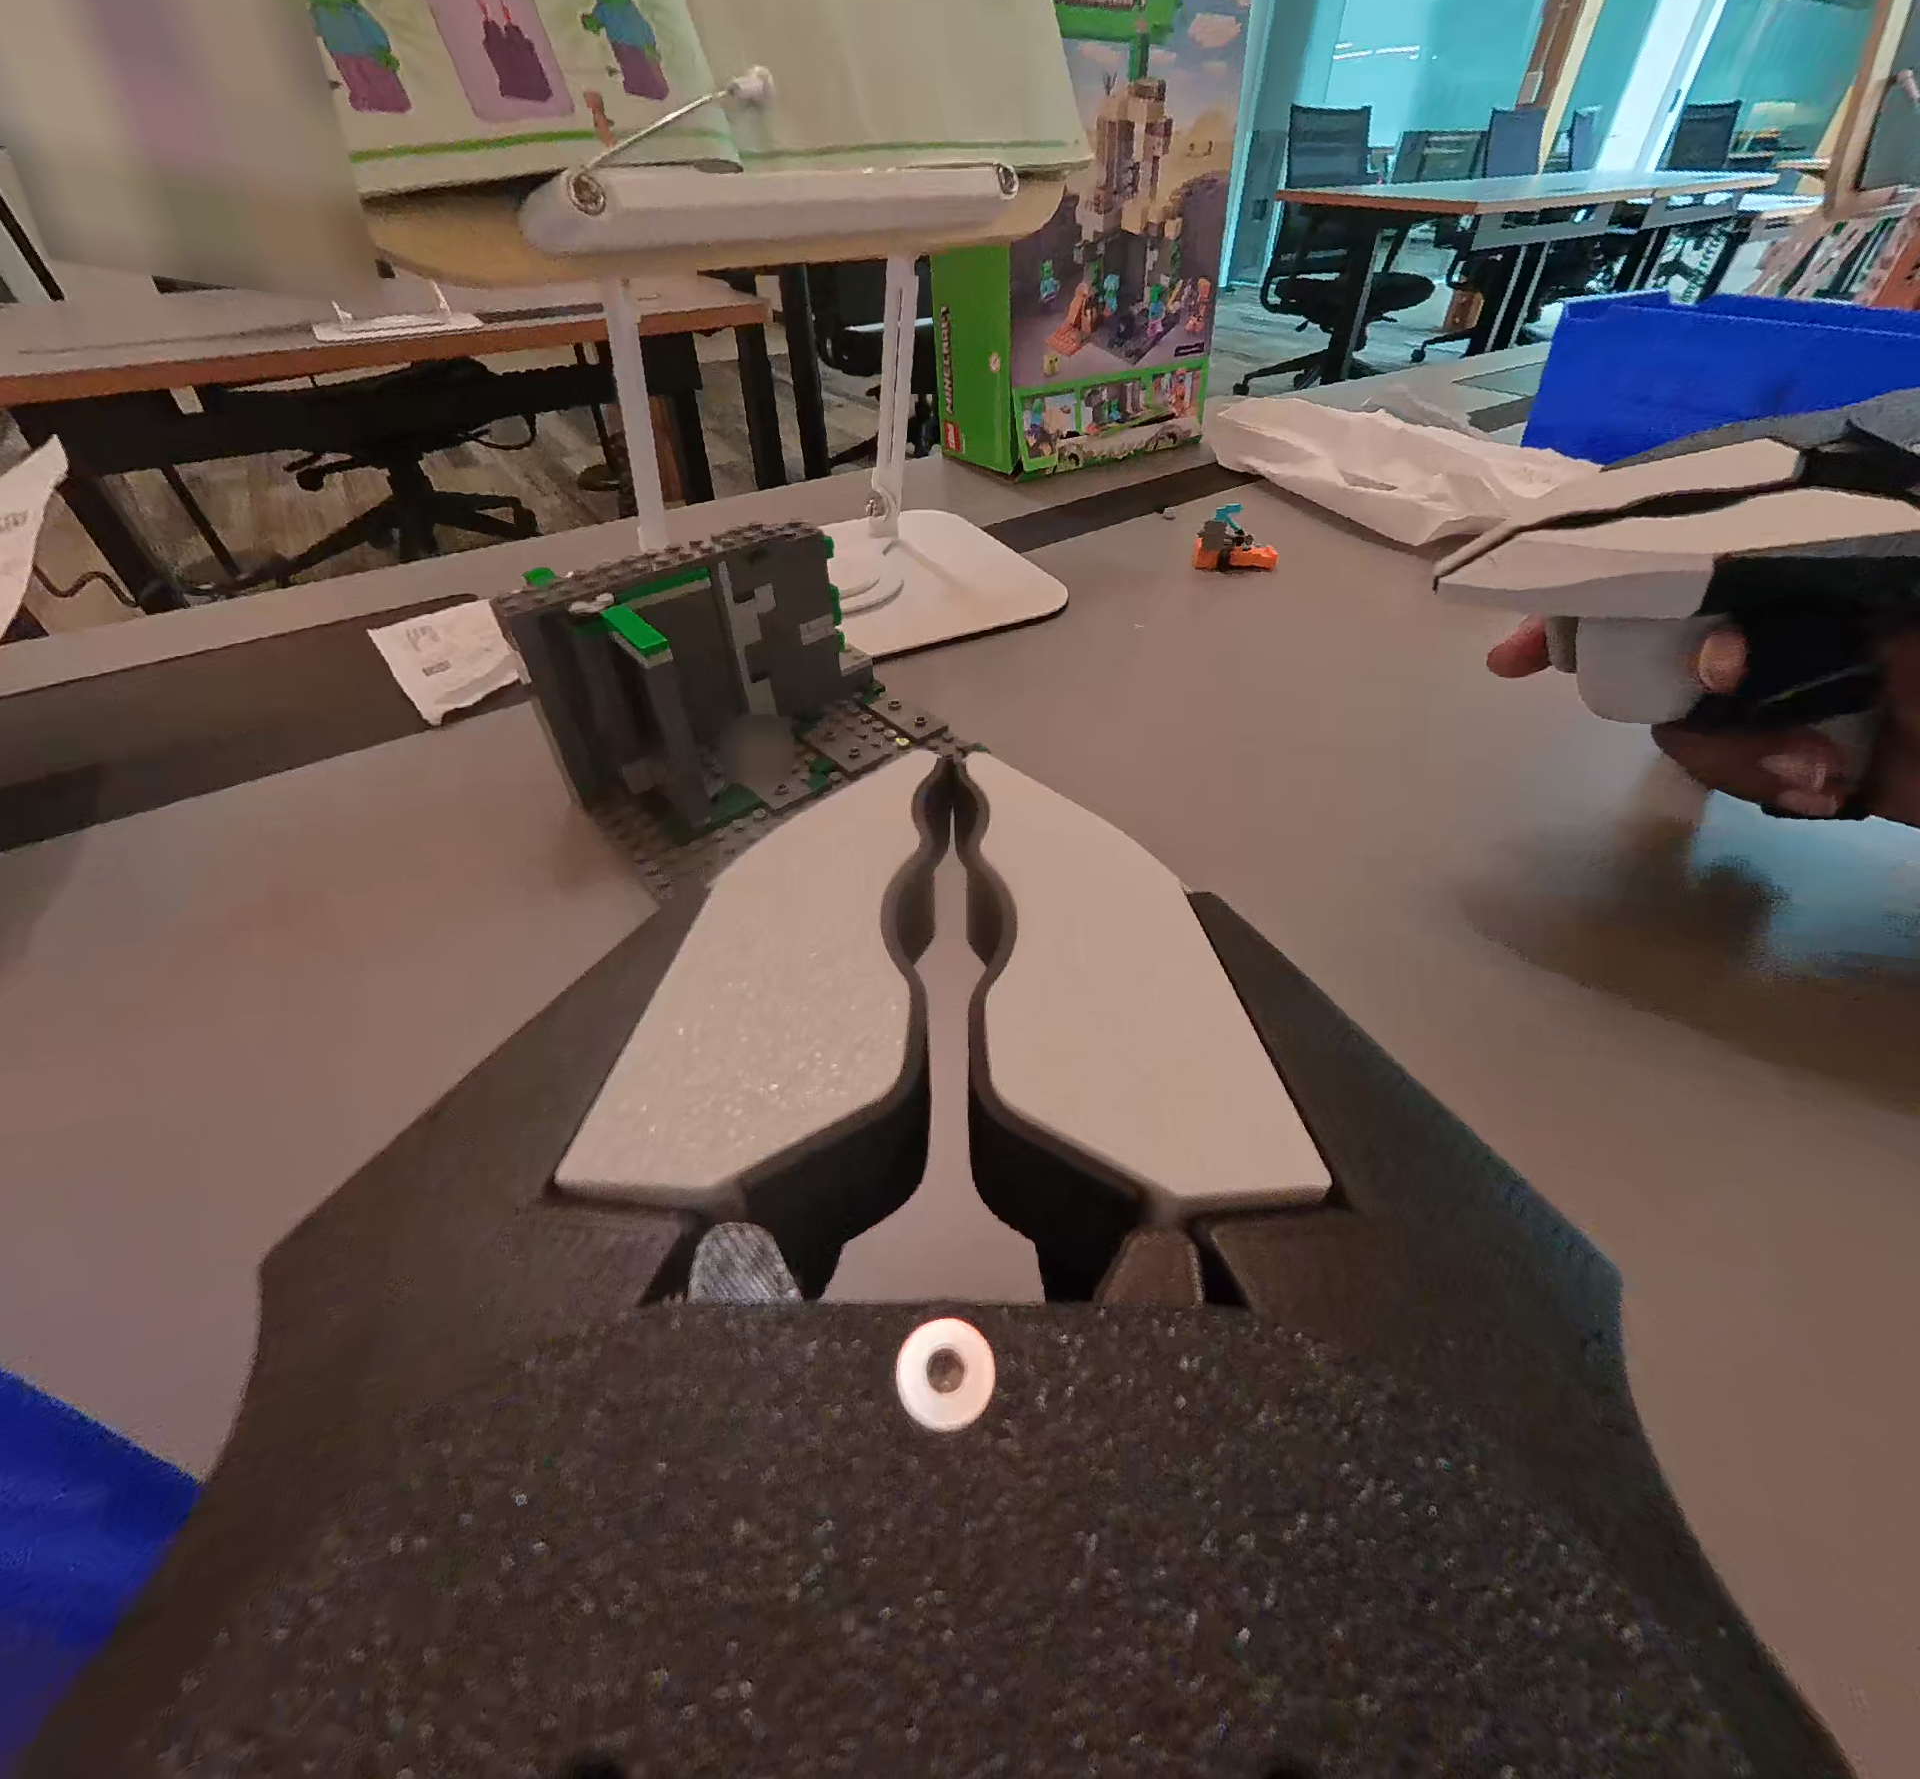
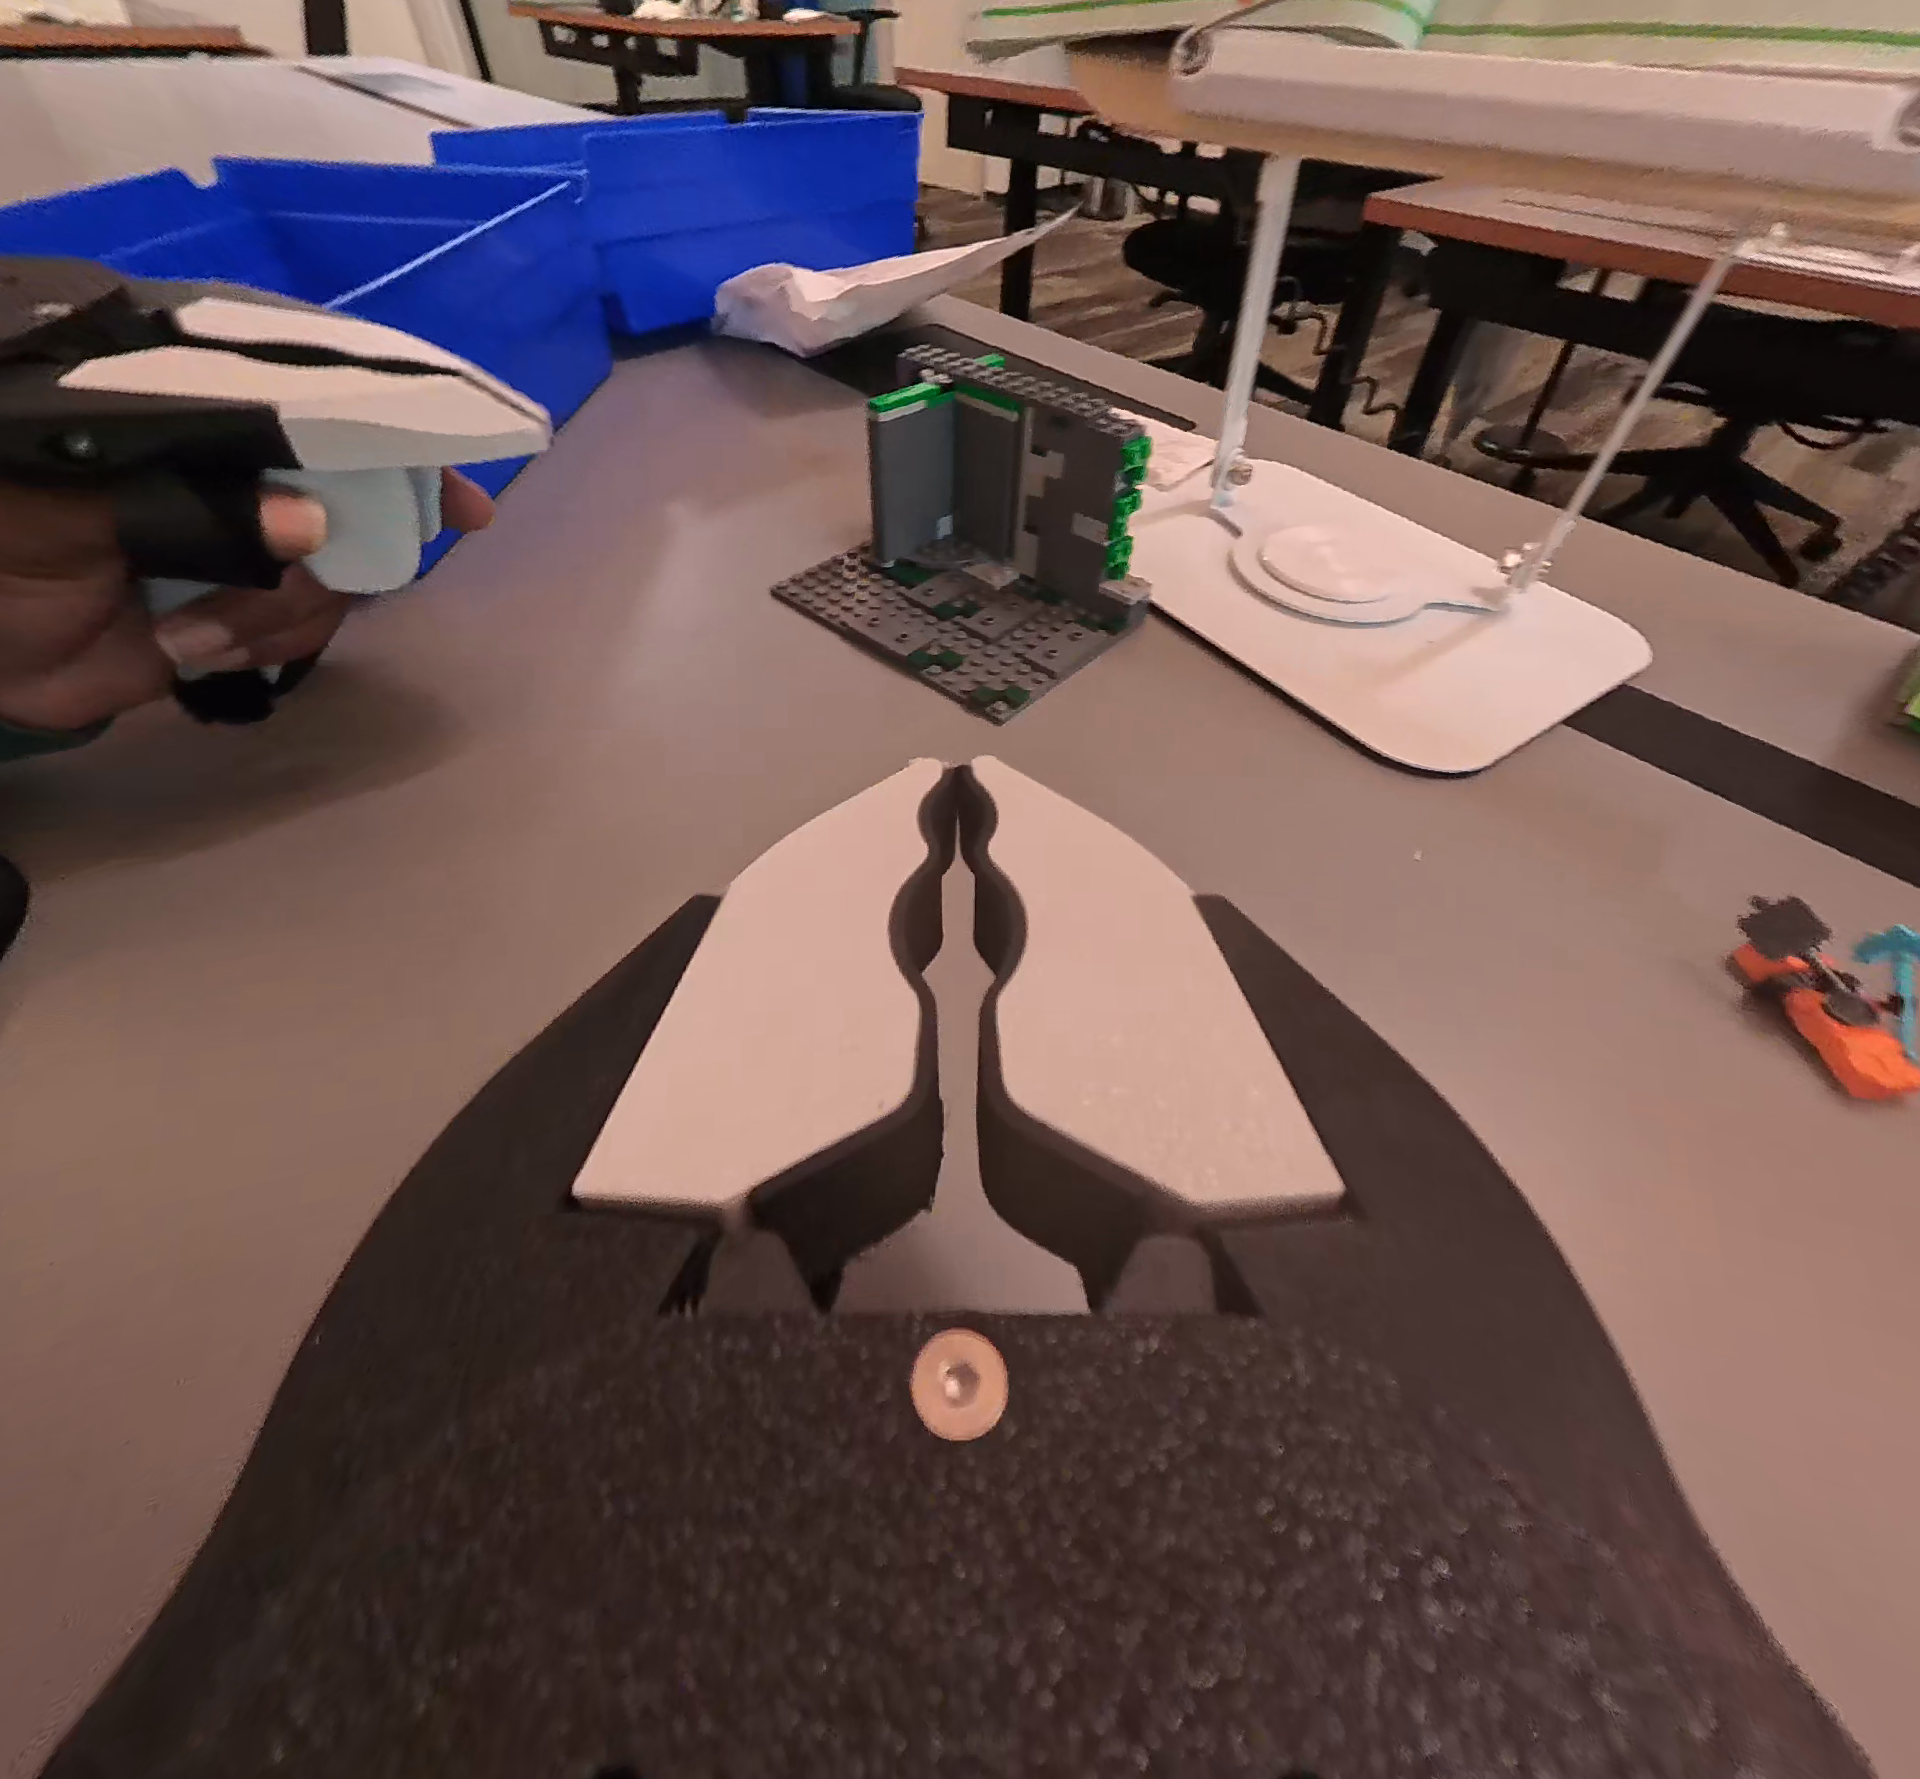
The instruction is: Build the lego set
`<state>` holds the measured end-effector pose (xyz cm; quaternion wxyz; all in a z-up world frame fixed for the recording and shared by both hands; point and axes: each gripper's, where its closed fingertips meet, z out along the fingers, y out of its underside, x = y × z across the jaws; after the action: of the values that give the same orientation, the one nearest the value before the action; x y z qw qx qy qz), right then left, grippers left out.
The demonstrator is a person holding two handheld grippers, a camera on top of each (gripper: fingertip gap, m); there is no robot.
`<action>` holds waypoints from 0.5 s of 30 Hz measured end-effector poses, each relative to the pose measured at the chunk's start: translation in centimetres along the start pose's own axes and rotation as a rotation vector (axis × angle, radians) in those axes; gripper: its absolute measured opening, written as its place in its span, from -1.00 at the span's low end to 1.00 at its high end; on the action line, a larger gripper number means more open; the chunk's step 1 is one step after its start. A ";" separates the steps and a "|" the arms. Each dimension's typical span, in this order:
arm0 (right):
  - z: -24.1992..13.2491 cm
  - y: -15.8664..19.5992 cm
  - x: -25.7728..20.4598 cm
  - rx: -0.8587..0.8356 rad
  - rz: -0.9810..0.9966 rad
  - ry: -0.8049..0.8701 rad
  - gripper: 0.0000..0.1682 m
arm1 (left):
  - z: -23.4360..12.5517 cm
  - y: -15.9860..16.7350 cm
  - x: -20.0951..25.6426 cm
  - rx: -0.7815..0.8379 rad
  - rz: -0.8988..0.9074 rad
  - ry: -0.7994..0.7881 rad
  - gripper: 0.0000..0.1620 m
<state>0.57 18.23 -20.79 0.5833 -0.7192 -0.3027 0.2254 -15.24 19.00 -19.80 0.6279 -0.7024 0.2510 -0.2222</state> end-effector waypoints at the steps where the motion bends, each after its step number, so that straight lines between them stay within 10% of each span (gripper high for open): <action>1: 0.1 0.2 -0.3 -0.007 -0.014 -0.015 -1.00 | 0.0 0.0 -0.1 0.001 -0.002 -0.006 -1.00; 9: 0.1 0.9 -1.7 -0.039 -0.047 -0.086 -1.00 | -4.5 -5.6 -3.0 -0.023 0.016 -0.087 -0.82; 15: 0.1 1.4 -2.2 -0.067 -0.004 -0.135 -1.00 | -12.9 -8.4 -13.0 -0.374 0.168 -0.199 -0.66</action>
<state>-0.87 16.55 -22.24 0.5376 -0.7208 -0.3502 0.2622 -32.73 18.00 -9.94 0.5250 -0.8015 0.2823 -0.0483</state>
